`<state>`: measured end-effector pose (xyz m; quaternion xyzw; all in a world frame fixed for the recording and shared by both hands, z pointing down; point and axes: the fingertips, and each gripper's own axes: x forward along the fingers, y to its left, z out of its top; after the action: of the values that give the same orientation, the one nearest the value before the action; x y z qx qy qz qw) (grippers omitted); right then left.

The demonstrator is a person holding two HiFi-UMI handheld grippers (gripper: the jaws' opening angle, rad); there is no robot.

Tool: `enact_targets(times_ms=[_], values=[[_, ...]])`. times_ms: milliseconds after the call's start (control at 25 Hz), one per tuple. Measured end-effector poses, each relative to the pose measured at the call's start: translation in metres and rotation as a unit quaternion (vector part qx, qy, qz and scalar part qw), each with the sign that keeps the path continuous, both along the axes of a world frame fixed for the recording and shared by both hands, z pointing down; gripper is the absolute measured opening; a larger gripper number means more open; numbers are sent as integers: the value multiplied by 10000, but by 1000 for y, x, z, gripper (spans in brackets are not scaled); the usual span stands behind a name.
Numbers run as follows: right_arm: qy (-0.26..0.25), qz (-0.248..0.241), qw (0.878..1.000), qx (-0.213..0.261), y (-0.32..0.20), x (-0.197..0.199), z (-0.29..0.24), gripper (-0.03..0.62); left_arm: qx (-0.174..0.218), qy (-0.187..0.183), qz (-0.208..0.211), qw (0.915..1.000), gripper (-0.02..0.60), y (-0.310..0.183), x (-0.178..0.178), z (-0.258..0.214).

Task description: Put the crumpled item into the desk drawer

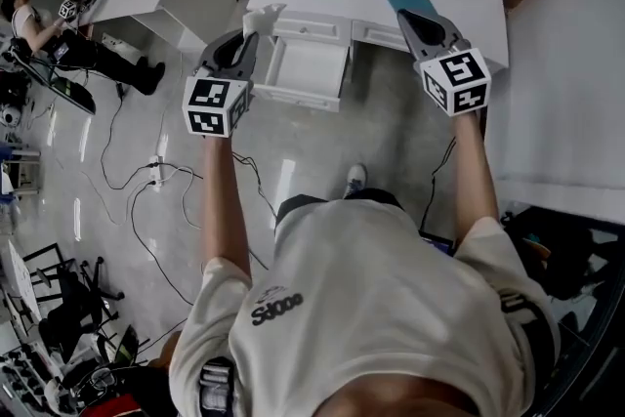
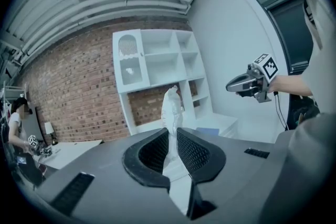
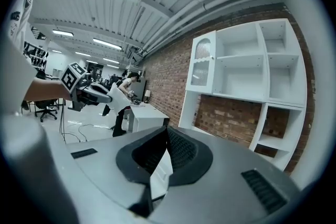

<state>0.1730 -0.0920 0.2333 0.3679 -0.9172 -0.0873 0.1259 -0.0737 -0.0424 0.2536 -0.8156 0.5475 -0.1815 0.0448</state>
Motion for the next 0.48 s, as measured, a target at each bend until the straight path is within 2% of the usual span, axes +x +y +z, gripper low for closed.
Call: enact_targets(times_ms=[240,480], values=[[113,-51,9998,-168,-38,-13,24,-3,-249,-9,53,9997,49,-42,-4,24],[-5,135,9993,-357,-69,-40,44,-3,-597,32,304,9977,49,-80,-25,62]])
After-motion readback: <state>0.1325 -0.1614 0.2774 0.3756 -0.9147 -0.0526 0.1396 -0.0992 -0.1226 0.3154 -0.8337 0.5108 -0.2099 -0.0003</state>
